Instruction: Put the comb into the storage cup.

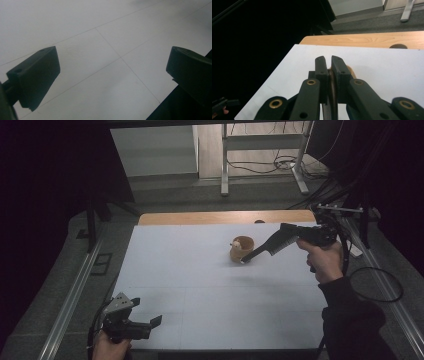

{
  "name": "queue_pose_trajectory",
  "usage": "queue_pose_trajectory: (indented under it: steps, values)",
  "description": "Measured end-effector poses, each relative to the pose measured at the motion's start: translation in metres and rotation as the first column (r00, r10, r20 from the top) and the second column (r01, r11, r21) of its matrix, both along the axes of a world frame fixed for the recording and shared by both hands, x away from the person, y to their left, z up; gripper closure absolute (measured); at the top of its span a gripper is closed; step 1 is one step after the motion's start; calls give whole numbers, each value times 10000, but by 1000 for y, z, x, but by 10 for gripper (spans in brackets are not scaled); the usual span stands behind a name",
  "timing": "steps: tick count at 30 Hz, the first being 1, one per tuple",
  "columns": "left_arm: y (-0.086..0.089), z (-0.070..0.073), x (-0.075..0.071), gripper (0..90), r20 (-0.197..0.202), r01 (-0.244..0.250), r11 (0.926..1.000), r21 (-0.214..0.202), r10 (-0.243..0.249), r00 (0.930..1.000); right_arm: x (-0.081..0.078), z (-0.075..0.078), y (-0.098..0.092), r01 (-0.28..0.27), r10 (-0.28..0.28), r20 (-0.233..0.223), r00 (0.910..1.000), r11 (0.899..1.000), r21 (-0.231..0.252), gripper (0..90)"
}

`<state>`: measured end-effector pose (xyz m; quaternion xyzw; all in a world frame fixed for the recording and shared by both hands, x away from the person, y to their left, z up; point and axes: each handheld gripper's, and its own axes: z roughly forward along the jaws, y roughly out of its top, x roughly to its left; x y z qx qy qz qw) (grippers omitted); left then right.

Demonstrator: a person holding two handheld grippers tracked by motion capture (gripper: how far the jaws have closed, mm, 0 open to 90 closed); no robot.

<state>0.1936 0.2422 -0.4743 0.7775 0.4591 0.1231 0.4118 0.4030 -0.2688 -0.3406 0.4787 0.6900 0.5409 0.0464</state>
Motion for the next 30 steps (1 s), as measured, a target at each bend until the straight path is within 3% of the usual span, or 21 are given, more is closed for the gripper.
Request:
queue_pose_trajectory:
  steps: [30]
  values:
    - [0,-1,2,1,-182,-50,10000,42,50,9998,32,21,3,967,-949,370,9948,9941,-487,841]
